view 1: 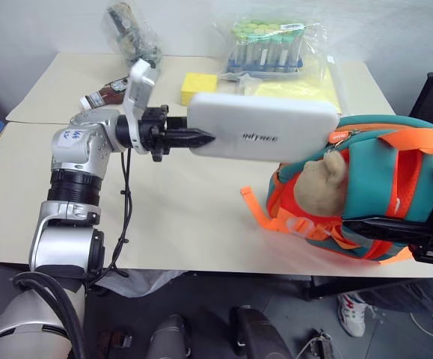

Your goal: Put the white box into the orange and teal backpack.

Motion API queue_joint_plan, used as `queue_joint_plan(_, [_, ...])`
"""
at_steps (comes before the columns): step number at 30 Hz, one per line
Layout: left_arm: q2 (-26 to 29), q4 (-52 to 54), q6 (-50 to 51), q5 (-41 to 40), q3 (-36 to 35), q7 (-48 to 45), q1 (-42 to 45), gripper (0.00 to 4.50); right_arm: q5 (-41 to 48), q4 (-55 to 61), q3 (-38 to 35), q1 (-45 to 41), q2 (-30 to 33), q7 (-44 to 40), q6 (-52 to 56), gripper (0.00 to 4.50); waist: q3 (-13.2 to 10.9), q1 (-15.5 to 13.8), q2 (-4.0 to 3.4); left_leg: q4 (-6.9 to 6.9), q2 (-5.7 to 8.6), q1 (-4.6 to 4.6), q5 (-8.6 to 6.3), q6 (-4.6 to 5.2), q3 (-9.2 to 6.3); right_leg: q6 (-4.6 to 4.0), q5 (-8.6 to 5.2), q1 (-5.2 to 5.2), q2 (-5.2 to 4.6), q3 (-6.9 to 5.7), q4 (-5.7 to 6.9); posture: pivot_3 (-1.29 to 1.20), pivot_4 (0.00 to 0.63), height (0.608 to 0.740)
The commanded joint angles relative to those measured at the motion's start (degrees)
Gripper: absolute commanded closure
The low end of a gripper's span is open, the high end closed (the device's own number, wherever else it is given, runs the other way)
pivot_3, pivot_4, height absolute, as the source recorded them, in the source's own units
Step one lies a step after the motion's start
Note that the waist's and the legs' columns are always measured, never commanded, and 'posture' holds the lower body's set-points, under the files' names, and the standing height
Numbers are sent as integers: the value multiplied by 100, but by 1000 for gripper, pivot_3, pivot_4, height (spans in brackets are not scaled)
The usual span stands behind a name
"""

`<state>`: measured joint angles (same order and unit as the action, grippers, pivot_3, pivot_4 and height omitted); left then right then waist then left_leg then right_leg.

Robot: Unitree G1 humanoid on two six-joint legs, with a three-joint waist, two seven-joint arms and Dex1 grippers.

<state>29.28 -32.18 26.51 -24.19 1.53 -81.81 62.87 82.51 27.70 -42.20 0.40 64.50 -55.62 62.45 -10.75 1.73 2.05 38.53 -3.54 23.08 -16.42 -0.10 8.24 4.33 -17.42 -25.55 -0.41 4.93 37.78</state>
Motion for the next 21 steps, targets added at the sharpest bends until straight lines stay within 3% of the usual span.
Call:
queue_joint_plan(1, [-43,105,-605,295,166,-49,92,3265,30,80,-188,38,-28,-180,-99,4456,0,-3,0,2,0,1,-2,3,0,0,0,0,0,0,0,0,150,740])
queue_joint_plan(8, [-326,43,-869,482,500,-427,330,3265,-345,34,201,-135,-96,-111,-341,4456,0,-2,0,20,-1,3,-14,18,1,0,0,4,1,-2,1,0,150,740])
queue_joint_plan(16, [-1678,-532,-1544,1061,999,31,836,3265,-1091,-12,967,-465,-378,145,-800,4456,0,-16,0,49,2,17,-33,36,2,7,3,5,10,1,-2,0,150,740])
queue_joint_plan(21, [-2641,-829,-1856,1603,1256,986,926,3265,-1210,55,1117,-518,-617,389,-905,4456,0,-15,0,53,3,17,-36,39,3,12,5,5,6,10,-3,0,150,740])
